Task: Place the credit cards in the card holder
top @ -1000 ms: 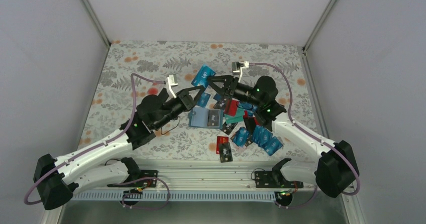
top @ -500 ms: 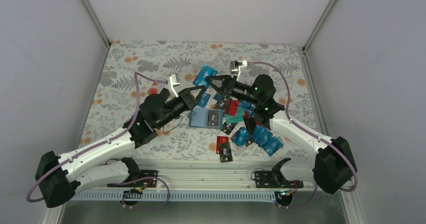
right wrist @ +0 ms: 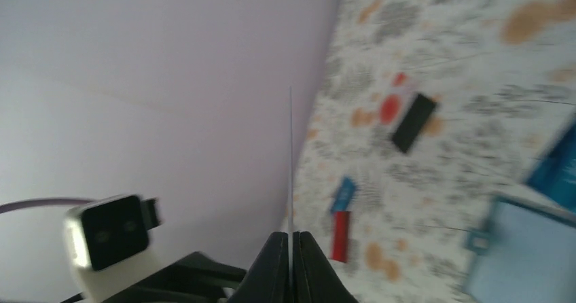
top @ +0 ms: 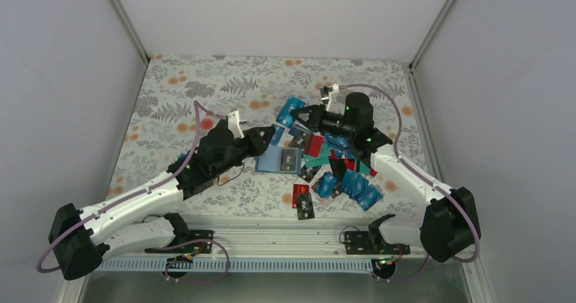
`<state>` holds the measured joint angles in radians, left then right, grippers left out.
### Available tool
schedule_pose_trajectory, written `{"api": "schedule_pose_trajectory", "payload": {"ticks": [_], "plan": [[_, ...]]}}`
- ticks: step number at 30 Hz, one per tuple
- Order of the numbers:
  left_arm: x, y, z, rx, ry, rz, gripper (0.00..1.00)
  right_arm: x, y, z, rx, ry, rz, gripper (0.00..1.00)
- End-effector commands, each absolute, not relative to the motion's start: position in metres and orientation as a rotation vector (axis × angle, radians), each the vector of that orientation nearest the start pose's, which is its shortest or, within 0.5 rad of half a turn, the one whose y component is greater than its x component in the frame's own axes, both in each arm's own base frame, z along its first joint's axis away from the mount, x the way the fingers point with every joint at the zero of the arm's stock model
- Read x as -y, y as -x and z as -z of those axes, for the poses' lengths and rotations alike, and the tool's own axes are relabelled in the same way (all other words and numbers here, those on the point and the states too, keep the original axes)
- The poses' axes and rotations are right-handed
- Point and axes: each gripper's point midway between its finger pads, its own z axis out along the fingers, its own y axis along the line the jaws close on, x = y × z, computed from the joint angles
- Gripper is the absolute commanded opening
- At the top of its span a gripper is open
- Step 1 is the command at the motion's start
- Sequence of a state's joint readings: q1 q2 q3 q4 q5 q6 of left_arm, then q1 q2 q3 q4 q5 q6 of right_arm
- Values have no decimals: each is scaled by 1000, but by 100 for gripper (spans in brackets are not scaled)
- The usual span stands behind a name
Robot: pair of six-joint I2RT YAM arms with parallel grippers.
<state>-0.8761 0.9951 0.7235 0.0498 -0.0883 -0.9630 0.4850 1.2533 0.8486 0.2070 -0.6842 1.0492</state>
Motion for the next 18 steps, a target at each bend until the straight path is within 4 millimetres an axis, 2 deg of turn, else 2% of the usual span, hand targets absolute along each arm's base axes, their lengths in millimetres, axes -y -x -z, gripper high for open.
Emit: {"api": "schedule_pose_trajectory", "payload": {"ticks": [1,5,7,12,18], "plan": [[247,-255,-230,-2116,137,914,27,-257,-295,-214,-2320,44,-1417,4],[231,-264,-179,-2286,94,687,33,-256,-289,-163,-2487,67,-1372,4],[229,-268,-157,-2356,47,590,41,-256,-286,-146,-2542,56,-1366,4],[231,-274,-117,-2481,-68,423,58,-256,-286,-127,-2604,60,-1350,4],[242,-284,-85,-2542,-142,357,66,-261,-288,-109,-2680,64,-1348,4]]}}
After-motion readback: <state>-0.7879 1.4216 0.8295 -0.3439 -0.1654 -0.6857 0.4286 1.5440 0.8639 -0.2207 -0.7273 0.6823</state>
